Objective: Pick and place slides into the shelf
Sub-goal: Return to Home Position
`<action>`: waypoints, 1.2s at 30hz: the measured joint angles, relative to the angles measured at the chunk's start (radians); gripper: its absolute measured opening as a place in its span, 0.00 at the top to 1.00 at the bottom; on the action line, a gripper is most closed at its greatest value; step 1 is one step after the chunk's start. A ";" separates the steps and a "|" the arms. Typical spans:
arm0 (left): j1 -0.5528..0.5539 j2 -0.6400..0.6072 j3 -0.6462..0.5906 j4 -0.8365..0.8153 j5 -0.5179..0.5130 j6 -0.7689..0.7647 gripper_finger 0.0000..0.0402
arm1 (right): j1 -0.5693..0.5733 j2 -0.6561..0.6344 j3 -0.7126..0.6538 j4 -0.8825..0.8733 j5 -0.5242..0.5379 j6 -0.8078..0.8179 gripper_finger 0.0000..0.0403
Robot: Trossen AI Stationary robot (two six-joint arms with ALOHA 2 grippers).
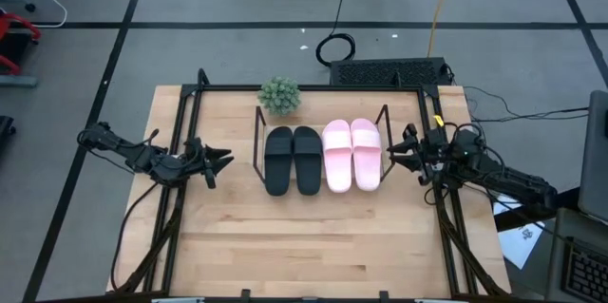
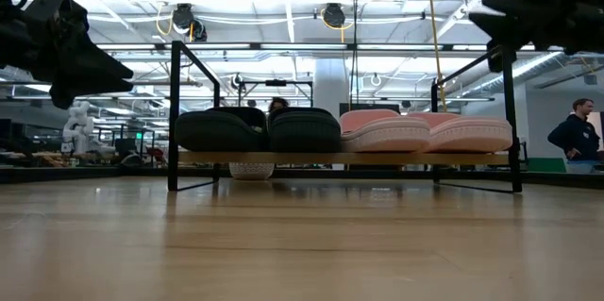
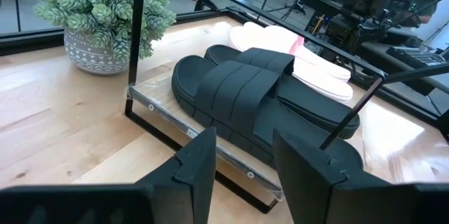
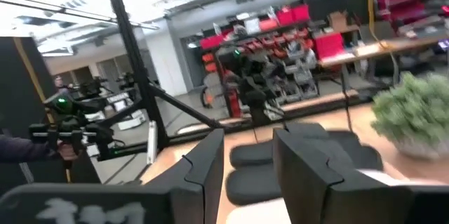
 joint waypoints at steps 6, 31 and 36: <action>0.000 0.000 0.000 0.000 0.000 -0.002 0.64 | 0.000 -0.016 0.001 -0.006 0.014 -0.012 0.72; 0.000 0.002 0.000 0.006 0.052 -0.012 0.64 | 0.000 -0.014 0.001 -0.002 0.065 0.064 0.72; 0.000 0.002 0.000 0.006 0.052 -0.011 0.64 | 0.000 -0.014 0.001 -0.002 0.065 0.063 0.72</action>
